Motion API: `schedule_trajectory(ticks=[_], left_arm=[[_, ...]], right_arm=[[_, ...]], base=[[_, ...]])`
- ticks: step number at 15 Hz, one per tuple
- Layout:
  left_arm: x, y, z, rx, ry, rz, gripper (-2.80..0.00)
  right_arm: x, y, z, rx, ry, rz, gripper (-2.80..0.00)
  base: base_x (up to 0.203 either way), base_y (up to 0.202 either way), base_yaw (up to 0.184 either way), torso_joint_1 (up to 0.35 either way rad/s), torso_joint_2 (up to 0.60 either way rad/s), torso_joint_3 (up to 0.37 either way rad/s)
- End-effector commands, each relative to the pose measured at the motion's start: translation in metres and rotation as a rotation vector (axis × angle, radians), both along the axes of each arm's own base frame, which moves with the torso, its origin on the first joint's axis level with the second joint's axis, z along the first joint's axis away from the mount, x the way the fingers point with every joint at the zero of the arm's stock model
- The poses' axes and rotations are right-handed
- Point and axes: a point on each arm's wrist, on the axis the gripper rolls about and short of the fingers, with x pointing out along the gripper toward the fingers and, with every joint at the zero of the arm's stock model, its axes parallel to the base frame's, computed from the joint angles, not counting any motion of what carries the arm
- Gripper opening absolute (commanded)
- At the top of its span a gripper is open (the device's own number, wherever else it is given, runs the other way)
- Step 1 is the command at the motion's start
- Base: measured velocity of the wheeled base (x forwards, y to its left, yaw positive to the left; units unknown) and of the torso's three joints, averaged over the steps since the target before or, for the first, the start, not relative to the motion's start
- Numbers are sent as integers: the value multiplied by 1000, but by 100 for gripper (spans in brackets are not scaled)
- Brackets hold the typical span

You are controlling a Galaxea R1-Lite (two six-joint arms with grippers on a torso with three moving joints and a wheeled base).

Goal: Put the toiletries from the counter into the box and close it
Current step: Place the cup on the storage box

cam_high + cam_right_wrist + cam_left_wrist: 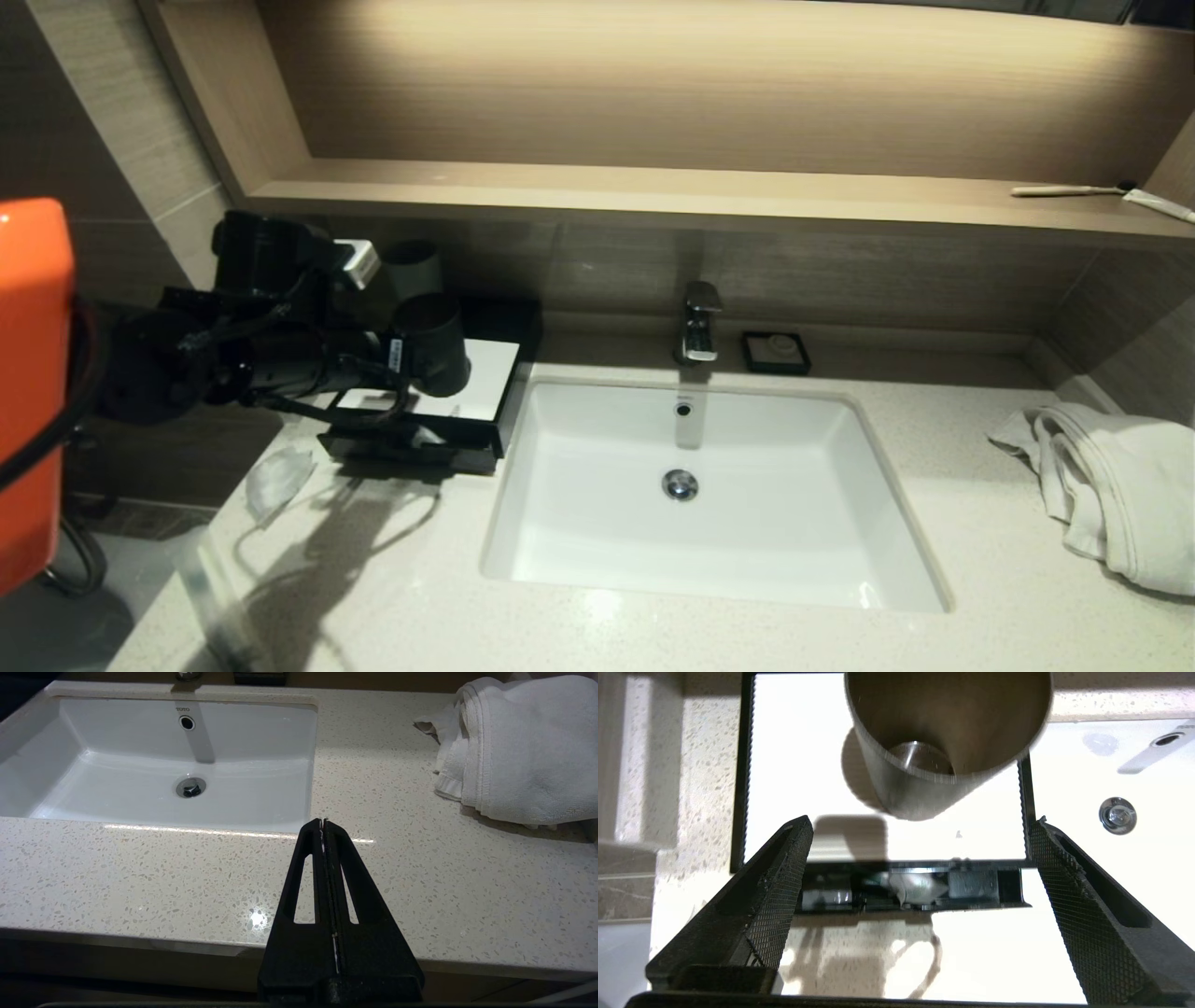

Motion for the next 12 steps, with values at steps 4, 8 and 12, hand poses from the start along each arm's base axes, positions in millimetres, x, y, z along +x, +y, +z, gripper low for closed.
schedule_trajectory(ticks=[4, 8, 12], left_arm=[[-32, 7, -7, -11, -12, 5, -280], [-35, 8, -30, -8, -13, 13, -280], [-24, 5, -44, -2, 3, 13, -280]], right_arm=[[0, 0, 0, 0, 0, 1, -280], [0, 0, 0, 0, 0, 1, -280], [0, 0, 0, 0, 0, 1, -280]], base=[[0, 0, 0, 0, 0, 0], [0, 0, 0, 0, 0, 0], [0, 0, 0, 0, 0, 0]])
